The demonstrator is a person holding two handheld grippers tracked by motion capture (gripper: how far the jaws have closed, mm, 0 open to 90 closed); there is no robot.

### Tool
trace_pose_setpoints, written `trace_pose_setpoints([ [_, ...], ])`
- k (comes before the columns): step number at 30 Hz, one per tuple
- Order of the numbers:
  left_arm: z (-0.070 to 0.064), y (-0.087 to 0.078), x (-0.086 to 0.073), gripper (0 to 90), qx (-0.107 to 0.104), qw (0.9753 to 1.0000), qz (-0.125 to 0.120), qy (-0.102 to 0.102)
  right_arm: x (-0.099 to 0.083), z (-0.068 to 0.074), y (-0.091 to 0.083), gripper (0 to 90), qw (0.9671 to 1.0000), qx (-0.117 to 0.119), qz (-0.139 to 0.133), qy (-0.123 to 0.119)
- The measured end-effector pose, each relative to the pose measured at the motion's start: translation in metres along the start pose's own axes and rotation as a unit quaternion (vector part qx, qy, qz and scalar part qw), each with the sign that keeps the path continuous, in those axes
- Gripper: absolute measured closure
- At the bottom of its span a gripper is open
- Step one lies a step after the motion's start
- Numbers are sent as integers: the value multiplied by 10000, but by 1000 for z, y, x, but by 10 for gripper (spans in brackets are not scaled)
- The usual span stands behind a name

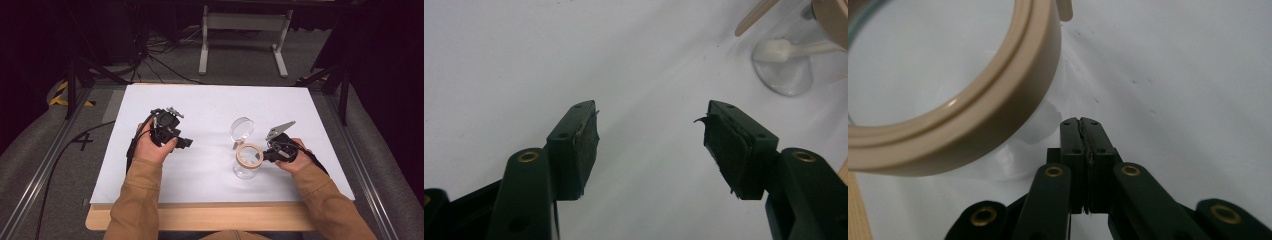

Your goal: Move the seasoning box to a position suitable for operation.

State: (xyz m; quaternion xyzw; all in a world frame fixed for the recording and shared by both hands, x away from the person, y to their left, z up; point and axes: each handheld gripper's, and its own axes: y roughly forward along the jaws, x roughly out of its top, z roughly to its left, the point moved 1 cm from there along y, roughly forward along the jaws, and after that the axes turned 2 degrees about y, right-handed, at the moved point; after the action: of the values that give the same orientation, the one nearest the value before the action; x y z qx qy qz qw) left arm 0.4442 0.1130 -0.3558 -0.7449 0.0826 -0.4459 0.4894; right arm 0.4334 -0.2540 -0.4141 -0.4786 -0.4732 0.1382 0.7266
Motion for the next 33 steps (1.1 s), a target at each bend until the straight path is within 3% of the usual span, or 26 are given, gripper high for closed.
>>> trace_pose_setpoints([
  [8, -4, 4, 1, 371, 50, 10000, -11, 47, -1, 2, 4, 895, 9998, 34, 172, 30],
  [19, -7, 13, 6, 403, 19, 9999, 4, 125, -2, 19, 6, 895, 9989, 149, 389, -211],
  [24, -9, 17, 4, 445, 400, 9985, -156, 327, -2, 26, 8, 895, 9985, 235, 410, -265],
  [29, -9, 19, 6, 472, 73, 9989, -405, 232, -1, 34, 12, 895, 9978, 300, 466, -363],
  [33, -10, 22, 8, 472, -154, 9987, -452, 193, -1, 39, 13, 895, 9973, 360, 470, -441],
])
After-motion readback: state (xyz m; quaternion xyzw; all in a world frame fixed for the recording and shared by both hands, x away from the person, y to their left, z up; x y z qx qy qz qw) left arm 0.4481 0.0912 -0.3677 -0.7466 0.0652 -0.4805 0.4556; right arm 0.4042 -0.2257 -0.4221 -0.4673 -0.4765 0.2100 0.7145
